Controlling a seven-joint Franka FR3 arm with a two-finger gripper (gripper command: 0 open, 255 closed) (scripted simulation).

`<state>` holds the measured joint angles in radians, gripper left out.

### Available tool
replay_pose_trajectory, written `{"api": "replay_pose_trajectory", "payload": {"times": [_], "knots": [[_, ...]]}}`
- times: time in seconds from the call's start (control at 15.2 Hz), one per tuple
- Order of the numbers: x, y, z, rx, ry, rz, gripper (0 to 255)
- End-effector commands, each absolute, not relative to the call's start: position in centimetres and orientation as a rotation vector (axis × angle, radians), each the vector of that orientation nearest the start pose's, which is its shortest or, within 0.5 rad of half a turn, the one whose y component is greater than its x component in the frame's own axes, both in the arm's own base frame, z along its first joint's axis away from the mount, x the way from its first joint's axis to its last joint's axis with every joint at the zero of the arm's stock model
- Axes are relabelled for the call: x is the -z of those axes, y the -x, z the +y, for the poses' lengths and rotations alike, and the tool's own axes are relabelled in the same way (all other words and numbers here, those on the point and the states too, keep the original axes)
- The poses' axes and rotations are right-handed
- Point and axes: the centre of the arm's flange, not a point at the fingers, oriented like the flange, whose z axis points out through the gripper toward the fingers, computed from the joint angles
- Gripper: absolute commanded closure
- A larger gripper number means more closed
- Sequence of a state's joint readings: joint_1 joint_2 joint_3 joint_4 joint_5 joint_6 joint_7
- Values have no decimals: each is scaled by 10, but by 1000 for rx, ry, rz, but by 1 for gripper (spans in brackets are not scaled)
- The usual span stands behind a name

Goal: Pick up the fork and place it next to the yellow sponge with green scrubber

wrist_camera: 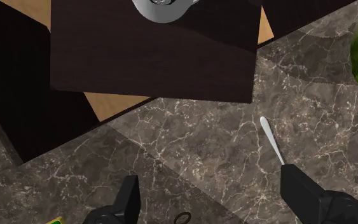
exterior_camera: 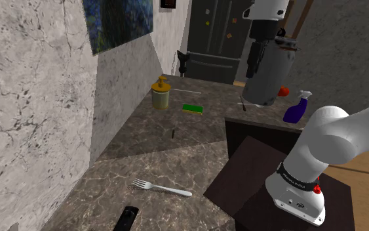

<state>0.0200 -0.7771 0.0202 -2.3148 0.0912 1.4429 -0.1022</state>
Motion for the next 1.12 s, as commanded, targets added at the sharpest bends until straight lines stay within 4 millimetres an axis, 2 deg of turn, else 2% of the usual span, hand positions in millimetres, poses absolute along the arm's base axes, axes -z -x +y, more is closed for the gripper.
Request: {"api": "replay_pose_trajectory", "payload": {"times": [0.0, 1.06], "knots": [[-597, -295, 25, -141, 3051, -219, 0], [-442, -345, 159, -62, 3068, -307, 0]]}}
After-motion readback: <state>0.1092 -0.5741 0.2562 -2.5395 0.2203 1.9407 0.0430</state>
